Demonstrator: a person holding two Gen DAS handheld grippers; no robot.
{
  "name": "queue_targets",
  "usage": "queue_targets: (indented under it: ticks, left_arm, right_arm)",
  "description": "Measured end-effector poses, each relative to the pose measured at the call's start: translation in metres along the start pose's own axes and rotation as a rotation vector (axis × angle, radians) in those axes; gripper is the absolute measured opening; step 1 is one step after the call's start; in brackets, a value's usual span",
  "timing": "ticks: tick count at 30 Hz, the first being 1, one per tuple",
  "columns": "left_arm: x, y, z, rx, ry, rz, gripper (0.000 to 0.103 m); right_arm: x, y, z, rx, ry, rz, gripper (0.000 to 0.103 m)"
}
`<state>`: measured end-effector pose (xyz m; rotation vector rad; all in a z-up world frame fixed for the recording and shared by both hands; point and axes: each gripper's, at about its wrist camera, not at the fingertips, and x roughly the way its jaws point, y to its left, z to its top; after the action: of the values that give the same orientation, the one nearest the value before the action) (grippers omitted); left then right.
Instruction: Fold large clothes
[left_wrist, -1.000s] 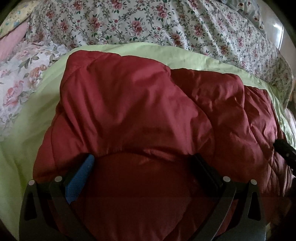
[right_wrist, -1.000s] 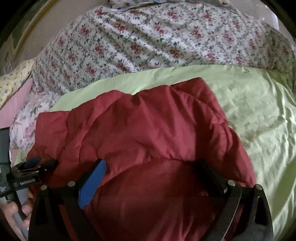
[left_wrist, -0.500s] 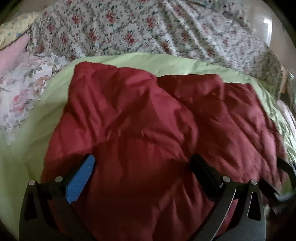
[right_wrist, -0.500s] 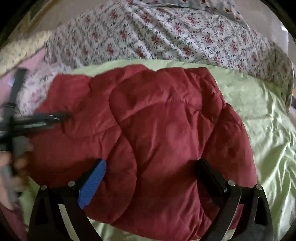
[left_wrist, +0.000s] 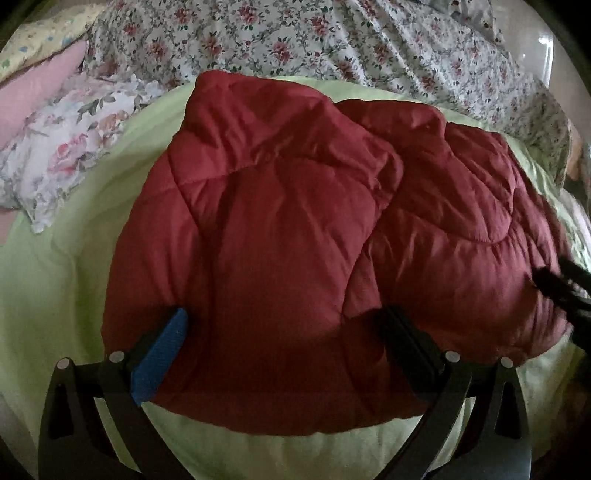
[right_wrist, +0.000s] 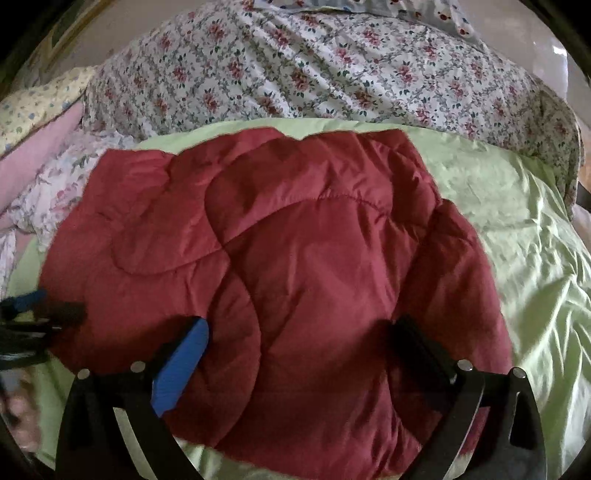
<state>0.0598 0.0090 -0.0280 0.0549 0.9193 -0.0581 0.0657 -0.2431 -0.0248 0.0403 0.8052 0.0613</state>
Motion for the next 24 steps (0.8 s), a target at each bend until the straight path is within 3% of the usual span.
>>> queue_targets:
  ticks: [4,7,13,24]
  left_arm:
    - [0.001,-0.003,-0.001,0.0,0.0,0.016,0.103]
    - [0.003,-0.005,-0.002,0.007,0.0,0.026,0.103]
    - [0.0,-0.006,-0.005,0.005,0.002,0.043,0.103]
    - [-0.029,-0.004,-0.028,-0.009,0.04,0.029,0.103]
  right_arm:
    - [-0.021,0.008,-0.004,-0.044,-0.016,0.002,0.101]
    - [-0.001,0.01,-0.013,-0.074,0.058,-0.012,0.103]
    - [0.019,0.002,-0.01,-0.069,0.054,-0.029,0.103]
    - [-0.033,-0.001,-0.022,0.008,0.028,0.066,0.103]
